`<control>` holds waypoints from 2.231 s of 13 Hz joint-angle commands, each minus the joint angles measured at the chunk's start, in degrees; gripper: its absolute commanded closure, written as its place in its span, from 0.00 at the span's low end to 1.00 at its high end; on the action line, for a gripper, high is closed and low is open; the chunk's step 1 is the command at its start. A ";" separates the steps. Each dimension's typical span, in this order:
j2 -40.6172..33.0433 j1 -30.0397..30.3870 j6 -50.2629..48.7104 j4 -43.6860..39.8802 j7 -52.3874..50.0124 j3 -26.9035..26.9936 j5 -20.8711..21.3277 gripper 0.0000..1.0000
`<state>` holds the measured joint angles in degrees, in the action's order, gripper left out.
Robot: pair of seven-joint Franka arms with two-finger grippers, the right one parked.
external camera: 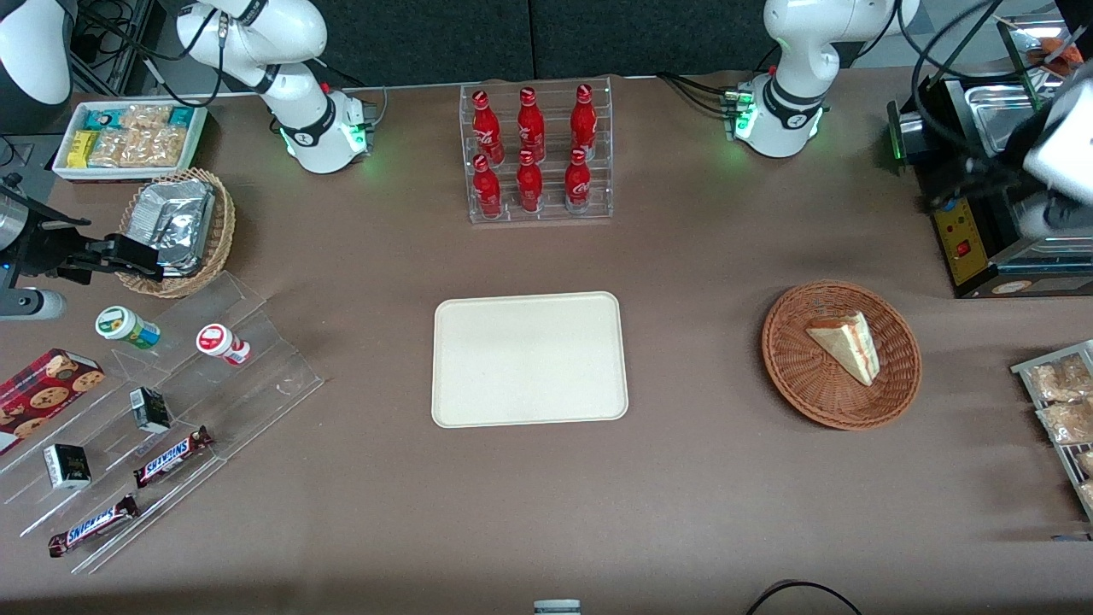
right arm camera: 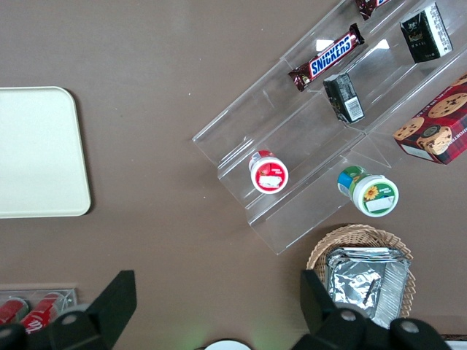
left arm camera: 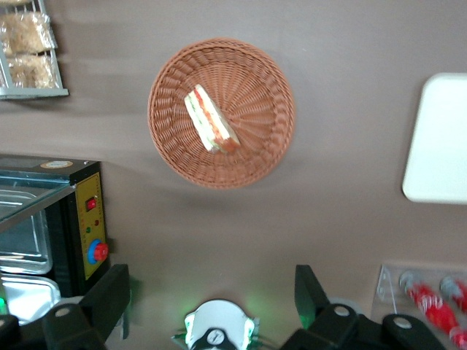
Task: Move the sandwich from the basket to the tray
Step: 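Move the left gripper toward the sandwich in the wicker basket, then lower the open left gripper around the triangular sandwich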
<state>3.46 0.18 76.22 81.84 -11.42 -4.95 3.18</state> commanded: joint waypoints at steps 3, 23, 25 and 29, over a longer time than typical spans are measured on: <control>1.29 1.48 17.34 15.50 -13.78 0.12 1.92 0.00; 4.27 6.41 73.45 56.68 -32.79 0.47 3.41 0.00; 5.06 6.41 74.07 56.07 -32.79 0.47 3.32 0.04; 5.85 6.41 74.07 54.84 -33.05 0.47 3.23 0.90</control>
<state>8.71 6.30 149.52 137.71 -43.09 -4.29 5.47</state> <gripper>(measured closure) 0.308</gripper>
